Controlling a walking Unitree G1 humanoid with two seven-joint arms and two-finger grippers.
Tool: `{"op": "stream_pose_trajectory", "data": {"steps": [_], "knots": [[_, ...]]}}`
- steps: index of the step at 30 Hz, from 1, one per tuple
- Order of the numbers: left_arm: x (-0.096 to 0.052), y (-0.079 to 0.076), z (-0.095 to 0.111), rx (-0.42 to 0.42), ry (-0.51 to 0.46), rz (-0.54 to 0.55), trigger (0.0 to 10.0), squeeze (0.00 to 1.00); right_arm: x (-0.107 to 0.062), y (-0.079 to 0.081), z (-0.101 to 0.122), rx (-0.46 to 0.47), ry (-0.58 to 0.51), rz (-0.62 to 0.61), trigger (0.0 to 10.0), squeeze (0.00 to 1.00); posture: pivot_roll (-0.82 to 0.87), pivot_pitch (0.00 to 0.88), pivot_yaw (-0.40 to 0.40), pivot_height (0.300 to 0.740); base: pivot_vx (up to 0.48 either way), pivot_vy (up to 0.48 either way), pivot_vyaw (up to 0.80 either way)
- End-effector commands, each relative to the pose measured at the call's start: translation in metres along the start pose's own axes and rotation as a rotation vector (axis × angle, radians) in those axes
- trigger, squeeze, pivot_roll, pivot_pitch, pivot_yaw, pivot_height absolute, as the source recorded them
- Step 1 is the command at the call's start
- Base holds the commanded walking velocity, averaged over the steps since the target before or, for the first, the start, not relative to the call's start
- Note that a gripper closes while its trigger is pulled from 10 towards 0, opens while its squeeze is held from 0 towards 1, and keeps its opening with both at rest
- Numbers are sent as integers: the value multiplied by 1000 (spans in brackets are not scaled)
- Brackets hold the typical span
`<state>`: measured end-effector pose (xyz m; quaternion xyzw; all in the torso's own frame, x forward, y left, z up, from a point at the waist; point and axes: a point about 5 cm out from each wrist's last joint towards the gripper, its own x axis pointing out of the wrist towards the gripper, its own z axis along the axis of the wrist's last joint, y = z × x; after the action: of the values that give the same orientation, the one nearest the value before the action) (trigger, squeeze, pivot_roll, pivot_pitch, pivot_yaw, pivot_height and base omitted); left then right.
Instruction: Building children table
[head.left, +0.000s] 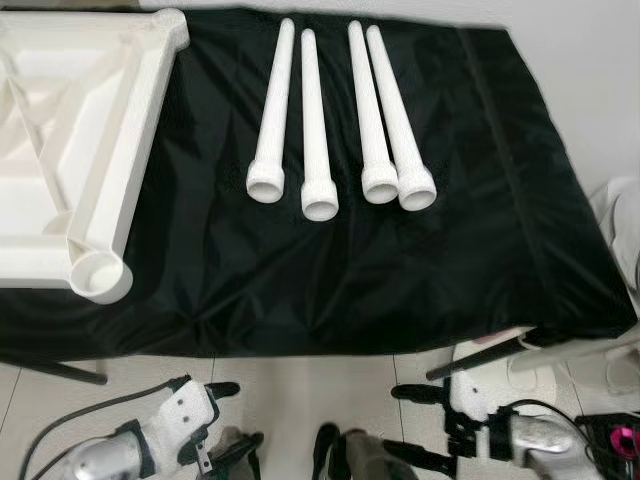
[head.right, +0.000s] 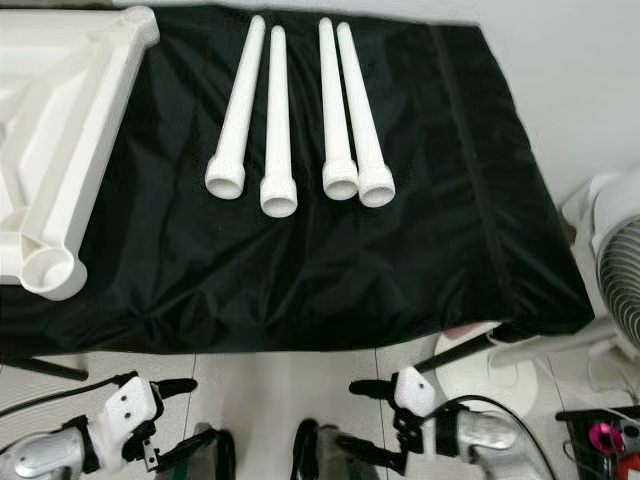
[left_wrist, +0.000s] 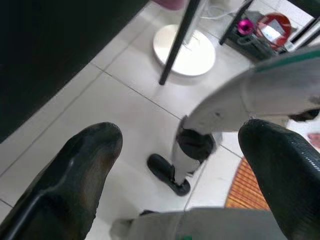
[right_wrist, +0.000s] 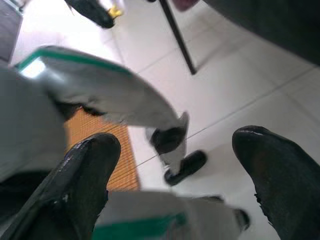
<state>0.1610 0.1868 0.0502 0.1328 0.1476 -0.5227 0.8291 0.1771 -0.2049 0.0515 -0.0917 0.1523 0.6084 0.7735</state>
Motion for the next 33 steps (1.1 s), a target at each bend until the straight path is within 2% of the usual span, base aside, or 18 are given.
{"op": "stream_pose_trajectory", "data": {"steps": [1, 3, 4, 5, 6, 7, 8, 14, 16, 20, 22, 23, 25, 27, 30, 33], "knots": [[-4, -20, 3, -21, -2, -281, 10000, 0, 0, 9, 3, 19, -13, 65, 10000, 0, -58, 256, -46, 740, 0, 0, 0], [-7, -23, 11, -17, -11, -295, 10000, 0, -4, 10, 12, 13, -19, 94, 10000, 0, -57, 269, -48, 740, 0, 0, 0], [-10, -23, 21, -12, -24, -307, 10000, 0, -7, 10, 23, -5, -34, 116, 10000, 0, -51, 274, -49, 740, 0, 0, 0], [-10, -23, 21, -12, -24, -307, 10000, 0, -7, 10, 23, -5, -34, 116, 10000, 0, -51, 274, -49, 740, 0, 0, 0], [-14, -22, 31, -2, -33, -319, 10000, 0, -8, 7, 34, -15, -52, 128, 10000, 0, -51, 276, -49, 740, 0, 0, 0], [-14, -22, 31, -2, -33, -319, 10000, 0, -8, 7, 34, -15, -52, 128, 10000, 0, -51, 276, -49, 740, 0, 0, 0], [-19, -16, 51, 19, -67, -325, 10000, 0, -8, 1, 55, -53, -97, 141, 10000, 0, -51, 273, -53, 740, 0, 0, 0], [-18, -7, 73, 43, -118, -301, 10000, 0, -6, -4, 69, -104, -121, 133, 10000, 0, -49, 262, -55, 740, 0, 0, 0], [-14, 5, 88, 59, -158, -275, 10000, 0, -3, -14, 78, -154, -135, 92, 10000, 0, -54, 238, -53, 740, 0, 0, 0], [-8, 16, 100, 74, -194, -248, 10000, 0, -1, -22, 87, -186, -161, 48, 10000, 0, -51, 214, -51, 740, 0, 0, 0], [0, 27, 113, 78, -236, -210, 10000, 0, 1, -31, 98, -203, -207, -10, 10000, 0, -48, 192, -49, 740, 0, 0, 0], [0, 27, 113, 78, -236, -210, 10000, 0, 1, -31, 98, -203, -207, -10, 10000, 0, -48, 192, -49, 740, 0, 0, 0], [5, 39, 128, 59, -306, -174, 10000, 0, 4, -41, 111, -203, -280, -89, 10000, 0, -51, 154, -42, 740, 0, 0, 0], [6, 43, 132, 53, -327, -163, 10000, 0, 5, -44, 115, -201, -303, -116, 10000, 0, -51, 154, -42, 740, 0, 0, 0], [16, 64, 148, 45, -411, -49, 10000, 0, 9, -60, 131, -206, -398, -253, 10000, 0, -52, 124, -34, 740, 0, 0, 0], [21, 72, 156, 36, -453, 11, 10000, 0, 12, -68, 139, -187, -447, -326, 10000, 0, -53, 110, -31, 740, 0, 0, 0]]}}
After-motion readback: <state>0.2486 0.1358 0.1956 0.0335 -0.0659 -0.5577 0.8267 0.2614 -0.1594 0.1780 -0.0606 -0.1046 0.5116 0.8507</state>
